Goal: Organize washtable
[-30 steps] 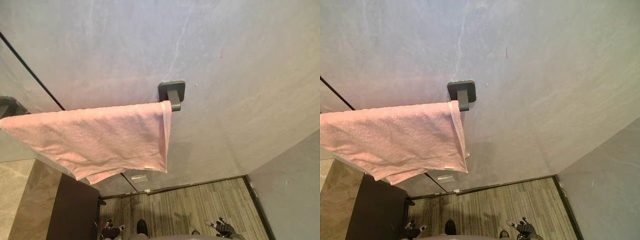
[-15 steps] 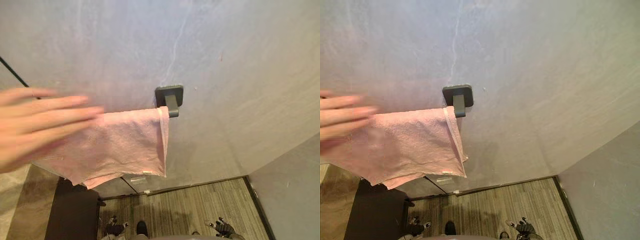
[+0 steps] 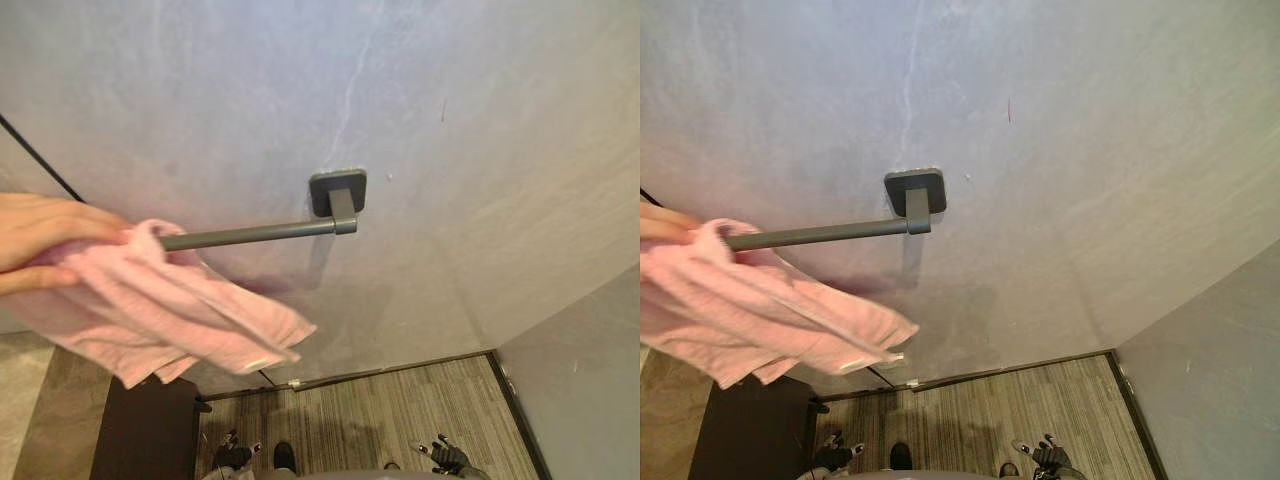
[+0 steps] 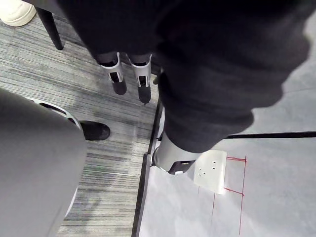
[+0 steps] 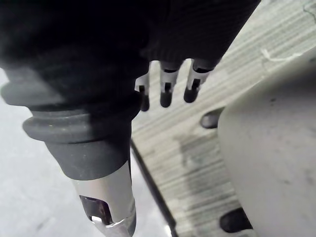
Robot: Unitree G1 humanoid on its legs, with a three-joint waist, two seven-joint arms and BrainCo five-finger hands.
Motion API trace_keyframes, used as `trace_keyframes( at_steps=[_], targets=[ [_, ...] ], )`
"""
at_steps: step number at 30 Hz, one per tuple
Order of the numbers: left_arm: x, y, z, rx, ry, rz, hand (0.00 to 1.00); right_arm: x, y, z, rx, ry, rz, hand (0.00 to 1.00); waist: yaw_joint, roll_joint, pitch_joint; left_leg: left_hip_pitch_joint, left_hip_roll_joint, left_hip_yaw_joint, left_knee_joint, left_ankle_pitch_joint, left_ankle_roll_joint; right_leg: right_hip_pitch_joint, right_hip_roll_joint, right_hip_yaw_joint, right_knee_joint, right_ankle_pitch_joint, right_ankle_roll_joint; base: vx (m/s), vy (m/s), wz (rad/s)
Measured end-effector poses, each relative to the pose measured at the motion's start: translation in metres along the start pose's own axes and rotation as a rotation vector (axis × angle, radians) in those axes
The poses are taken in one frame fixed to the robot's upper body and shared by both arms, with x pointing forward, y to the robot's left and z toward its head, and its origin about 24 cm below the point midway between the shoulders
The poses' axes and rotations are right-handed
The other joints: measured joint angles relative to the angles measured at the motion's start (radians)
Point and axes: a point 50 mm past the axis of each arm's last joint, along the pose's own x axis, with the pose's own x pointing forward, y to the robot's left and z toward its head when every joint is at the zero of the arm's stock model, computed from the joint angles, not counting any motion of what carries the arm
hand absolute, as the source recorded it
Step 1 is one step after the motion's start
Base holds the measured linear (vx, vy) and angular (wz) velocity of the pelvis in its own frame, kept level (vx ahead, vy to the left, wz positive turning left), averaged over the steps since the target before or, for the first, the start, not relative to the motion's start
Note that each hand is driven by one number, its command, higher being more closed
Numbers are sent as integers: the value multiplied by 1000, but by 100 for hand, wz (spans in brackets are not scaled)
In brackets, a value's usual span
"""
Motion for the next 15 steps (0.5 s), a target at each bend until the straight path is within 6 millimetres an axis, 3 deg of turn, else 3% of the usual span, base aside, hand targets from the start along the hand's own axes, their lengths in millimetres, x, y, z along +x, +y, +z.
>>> trace_keyframes(
  at_steps=[15],
  targets=[
    [0,0,0,-1,0,-1,0,0,-1,-1,18,1,-6,0,0,0,0,1,0,0,0,0,0,0,0,0,2,0,0,0,0,0]
  ],
)
